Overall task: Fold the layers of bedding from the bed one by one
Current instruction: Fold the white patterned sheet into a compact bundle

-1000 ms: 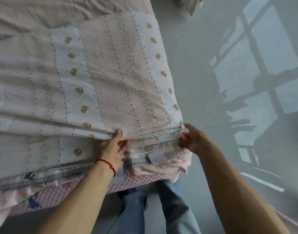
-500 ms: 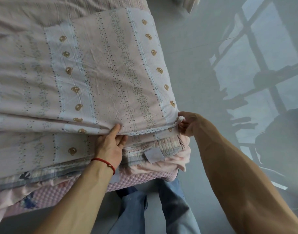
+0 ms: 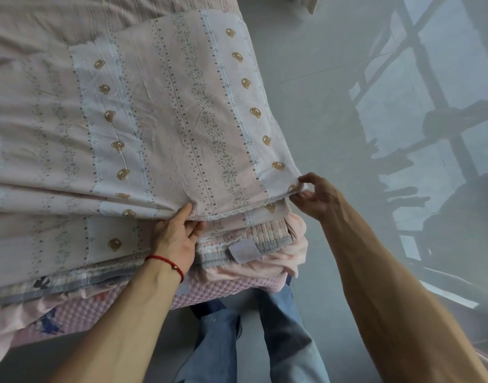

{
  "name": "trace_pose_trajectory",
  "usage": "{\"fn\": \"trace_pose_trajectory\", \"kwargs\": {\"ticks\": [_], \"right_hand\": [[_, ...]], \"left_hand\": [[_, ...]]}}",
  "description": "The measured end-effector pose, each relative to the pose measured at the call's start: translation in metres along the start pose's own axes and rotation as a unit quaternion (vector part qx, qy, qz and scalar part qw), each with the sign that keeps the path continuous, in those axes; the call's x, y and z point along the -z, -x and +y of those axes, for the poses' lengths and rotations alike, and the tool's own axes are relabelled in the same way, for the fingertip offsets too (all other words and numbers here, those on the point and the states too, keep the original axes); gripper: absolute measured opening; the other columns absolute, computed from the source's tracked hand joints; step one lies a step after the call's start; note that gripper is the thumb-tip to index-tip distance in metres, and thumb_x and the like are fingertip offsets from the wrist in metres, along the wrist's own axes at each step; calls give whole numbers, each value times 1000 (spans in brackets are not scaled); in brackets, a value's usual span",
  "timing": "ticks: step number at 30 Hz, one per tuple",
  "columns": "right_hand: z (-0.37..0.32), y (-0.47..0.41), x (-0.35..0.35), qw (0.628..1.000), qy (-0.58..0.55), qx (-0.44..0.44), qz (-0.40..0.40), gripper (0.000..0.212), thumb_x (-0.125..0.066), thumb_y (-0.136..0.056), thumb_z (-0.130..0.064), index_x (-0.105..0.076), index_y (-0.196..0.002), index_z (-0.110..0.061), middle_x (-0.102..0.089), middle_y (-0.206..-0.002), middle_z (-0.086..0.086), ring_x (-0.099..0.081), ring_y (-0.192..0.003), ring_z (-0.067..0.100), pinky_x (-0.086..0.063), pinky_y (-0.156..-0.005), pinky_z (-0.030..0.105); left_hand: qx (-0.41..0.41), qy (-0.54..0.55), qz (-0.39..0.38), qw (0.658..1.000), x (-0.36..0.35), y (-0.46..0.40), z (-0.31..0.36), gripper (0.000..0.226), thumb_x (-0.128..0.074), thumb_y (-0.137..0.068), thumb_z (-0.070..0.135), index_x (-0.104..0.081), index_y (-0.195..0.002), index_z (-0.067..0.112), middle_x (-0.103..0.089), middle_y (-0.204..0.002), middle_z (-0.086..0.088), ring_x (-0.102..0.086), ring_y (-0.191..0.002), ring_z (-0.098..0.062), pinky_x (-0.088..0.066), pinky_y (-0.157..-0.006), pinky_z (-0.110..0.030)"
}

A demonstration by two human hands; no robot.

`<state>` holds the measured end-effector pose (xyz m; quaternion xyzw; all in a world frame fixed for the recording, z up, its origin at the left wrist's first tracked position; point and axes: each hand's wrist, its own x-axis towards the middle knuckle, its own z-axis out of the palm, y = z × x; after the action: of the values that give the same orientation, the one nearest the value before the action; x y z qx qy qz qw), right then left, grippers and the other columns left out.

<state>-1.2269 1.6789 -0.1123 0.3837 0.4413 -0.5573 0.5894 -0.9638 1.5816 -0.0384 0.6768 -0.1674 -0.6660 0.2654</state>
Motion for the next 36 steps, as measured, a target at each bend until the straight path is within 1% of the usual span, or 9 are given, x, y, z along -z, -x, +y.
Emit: {"fn": "trace_pose_trajectory", "kwargs": {"ticks": [4,11,15,17,20,24,28,32,36], "right_hand": [[4,11,26,991,-71,92,-62,32,-55,-83,8,-53,-115,9,-67,-98,22,-73,-69,27,-63,-64,33],[18,11,48,979,31,194,54,12,-54,-93,14,-64,-93,8,-73,-75,14,-72,-59,19,-59,-56,24],[17,0,57,958,89,241,132,21,-51,-89,19,-66,-97,6,-69,-106,20,-71,-82,24,-61,-63,25],[21,-8,62,934,173,234,207,32,-54,-89,14,-60,-121,9,-65,-118,24,-69,-88,29,-63,-71,32],[39,2,50,798,428,299,301,57,-61,-92,-10,-43,-145,-4,-55,-136,20,-61,-115,34,-51,-101,42],[105,33,0,569,632,513,116,59,-58,-96,-26,-39,-151,-20,-33,-158,12,-32,-145,29,-26,-121,48],[143,20,-26,395,810,433,1,63,-22,-107,-55,10,-160,-42,30,-166,-4,31,-152,26,18,-119,62],[141,3,-20,355,849,391,13,67,-16,-106,-60,25,-155,-43,40,-161,-3,36,-149,27,13,-118,69],[143,0,-25,340,872,350,31,67,-11,-103,-63,30,-152,-44,46,-158,-5,41,-146,26,16,-117,67]], "left_hand": [[10,-2,1,1000,0,0,-7,1,-69,-92,13,-70,-91,13,-75,-90,-5,-69,-77,-16,-57,-57,-21],[-15,-46,82,995,10,-9,-20,21,-77,-86,13,-57,-83,15,-64,-94,-5,-60,-74,-15,-52,-49,-16],[-2,-21,58,998,14,-11,-24,30,-77,-87,12,-62,-111,2,-69,-113,-13,-74,-71,-16,-58,-56,-21],[6,-28,58,998,16,-14,-26,30,-77,-87,13,-62,-111,2,-70,-111,-14,-75,-68,-15,-57,-54,-21],[15,-29,61,998,16,-16,-29,31,-77,-88,14,-62,-112,2,-71,-108,-13,-76,-69,-17,-58,-55,-22],[31,-16,52,998,17,-14,-29,38,-78,-86,16,-62,-117,1,-73,-108,-13,-76,-75,-19,-60,-61,-26],[79,24,-7,997,22,-9,-20,34,-73,-90,21,-64,-120,6,-72,-116,-15,-73,-98,-24,-60,-73,-30],[132,109,-21,985,40,-20,12,29,-66,-94,35,-66,-113,14,-68,-121,-8,-59,-115,-26,-46,-103,-43],[69,171,22,983,79,-52,61,36,-67,-93,40,-63,-119,16,-66,-123,-10,-61,-114,-28,-45,-104,-50]]}}
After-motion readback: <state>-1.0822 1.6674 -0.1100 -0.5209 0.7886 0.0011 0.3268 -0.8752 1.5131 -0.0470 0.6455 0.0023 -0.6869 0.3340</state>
